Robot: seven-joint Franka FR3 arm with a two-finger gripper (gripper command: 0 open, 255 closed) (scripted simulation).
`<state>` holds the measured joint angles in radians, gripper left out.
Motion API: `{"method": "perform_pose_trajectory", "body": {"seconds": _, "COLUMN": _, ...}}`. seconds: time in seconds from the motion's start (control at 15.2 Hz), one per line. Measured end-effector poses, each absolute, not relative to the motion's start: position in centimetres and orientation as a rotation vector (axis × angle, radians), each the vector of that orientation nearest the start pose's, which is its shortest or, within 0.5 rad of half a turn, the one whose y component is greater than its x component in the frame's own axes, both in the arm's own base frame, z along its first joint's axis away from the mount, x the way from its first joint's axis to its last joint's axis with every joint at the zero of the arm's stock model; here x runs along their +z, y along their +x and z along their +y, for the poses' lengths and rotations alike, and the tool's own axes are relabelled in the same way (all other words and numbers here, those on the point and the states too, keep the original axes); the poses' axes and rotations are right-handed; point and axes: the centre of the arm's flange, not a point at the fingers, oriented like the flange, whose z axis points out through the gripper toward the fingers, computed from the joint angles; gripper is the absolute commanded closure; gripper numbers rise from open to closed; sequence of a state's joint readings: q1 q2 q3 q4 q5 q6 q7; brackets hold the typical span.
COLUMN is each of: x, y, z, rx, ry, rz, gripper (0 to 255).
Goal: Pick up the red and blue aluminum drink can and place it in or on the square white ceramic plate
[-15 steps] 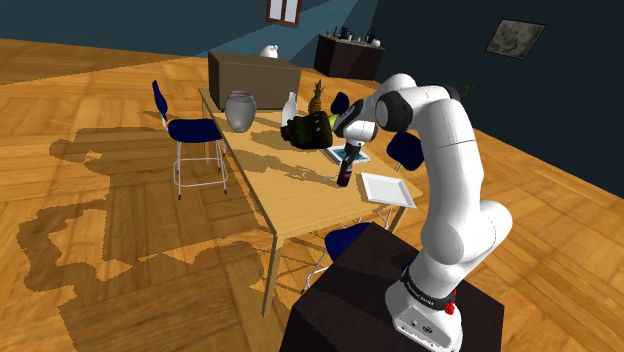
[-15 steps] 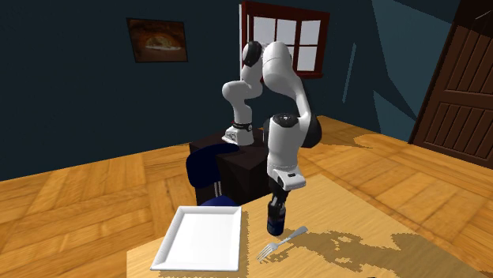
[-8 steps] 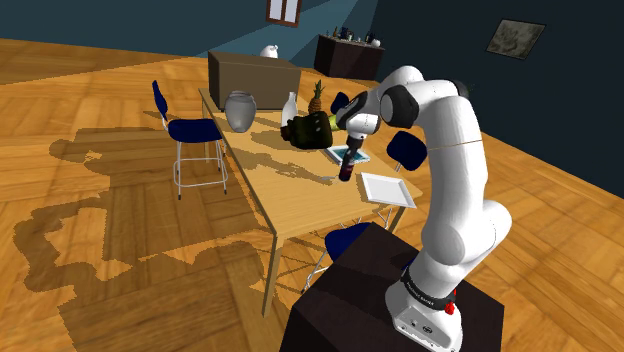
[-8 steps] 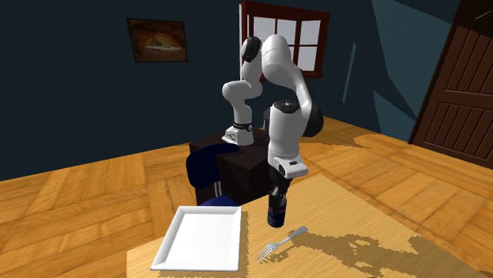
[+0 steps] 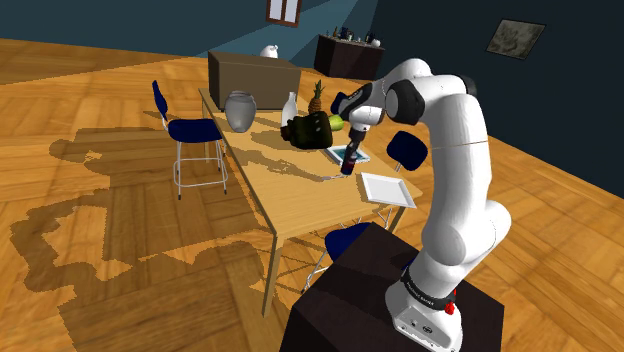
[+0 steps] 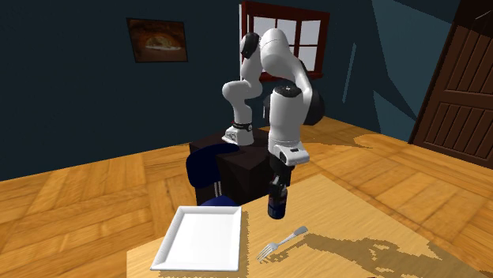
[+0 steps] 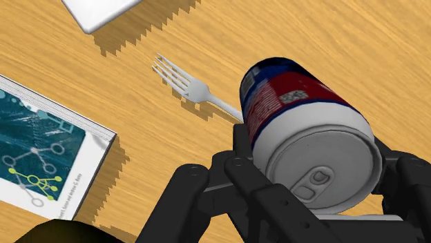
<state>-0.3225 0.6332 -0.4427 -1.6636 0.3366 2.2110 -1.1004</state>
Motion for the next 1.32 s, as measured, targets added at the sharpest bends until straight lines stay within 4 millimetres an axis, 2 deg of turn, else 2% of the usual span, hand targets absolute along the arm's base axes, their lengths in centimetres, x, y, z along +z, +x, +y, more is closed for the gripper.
{"method": "perform_pose_trajectory", "body": {"seconds": 0.13, "x": 26.9, "y": 51.0, "z": -44.5, "rx": -0.002, "ry": -3.11, "rz": -0.318, "gripper": 255}}
{"method": "perform_pose_trajectory", "body": {"seconds": 0.46, "x": 27.5, "y": 46.5, "z": -48.8, "rx": -0.001, "ry": -3.11, "rz": -0.316, "gripper": 255}}
{"method": "perform_pose_trajectory", "body": {"seconds": 0.79, "x": 28.4, "y": 41.3, "z": -53.4, "rx": -0.002, "ry": -3.11, "rz": -0.317, "gripper": 255}}
{"method": "perform_pose_trajectory", "body": {"seconds": 1.32, "x": 29.2, "y": 34.0, "z": -60.4, "rx": -0.002, "ry": -3.111, "rz": -0.315, "gripper": 255}}
